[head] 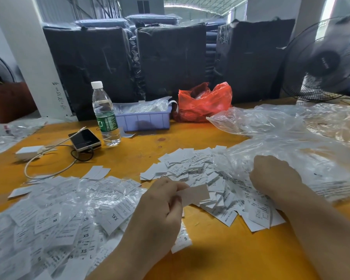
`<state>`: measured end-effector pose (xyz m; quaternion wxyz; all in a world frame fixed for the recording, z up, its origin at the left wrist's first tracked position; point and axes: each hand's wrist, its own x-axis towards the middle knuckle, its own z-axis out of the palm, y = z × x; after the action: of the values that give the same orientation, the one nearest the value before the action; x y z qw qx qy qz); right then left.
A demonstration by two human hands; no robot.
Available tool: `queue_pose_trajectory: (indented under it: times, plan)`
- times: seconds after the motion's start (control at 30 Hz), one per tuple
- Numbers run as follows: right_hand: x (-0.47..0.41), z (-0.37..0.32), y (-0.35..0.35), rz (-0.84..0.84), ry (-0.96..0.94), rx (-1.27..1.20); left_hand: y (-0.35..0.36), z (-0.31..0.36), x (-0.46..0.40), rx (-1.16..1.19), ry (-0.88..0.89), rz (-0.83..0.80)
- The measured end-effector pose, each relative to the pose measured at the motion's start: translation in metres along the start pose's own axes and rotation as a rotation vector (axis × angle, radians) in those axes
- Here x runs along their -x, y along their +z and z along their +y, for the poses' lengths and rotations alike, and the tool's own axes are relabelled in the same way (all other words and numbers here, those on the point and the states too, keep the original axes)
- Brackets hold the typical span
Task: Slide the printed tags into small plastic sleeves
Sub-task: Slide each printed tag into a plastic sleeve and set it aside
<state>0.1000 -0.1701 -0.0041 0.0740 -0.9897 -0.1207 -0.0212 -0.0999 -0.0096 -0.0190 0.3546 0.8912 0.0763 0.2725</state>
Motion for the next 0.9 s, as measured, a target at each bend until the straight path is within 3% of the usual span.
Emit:
queue_pose_trajectory:
  times: [0.23,0.47,0.9]
  plan:
    - [-0.003,0.008,-0.006,0.115,0.0,-0.017,-0.001,-0.001,0.0,-0.021,0.019,-0.021]
    - [-0.007,0.016,-0.004,0.074,0.022,-0.065,-0.001,0.0,0.0,-0.021,0.018,-0.038]
    - [-0.003,0.01,-0.007,0.247,-0.039,-0.167,-0.001,0.002,0.004,-0.019,0.013,-0.075]
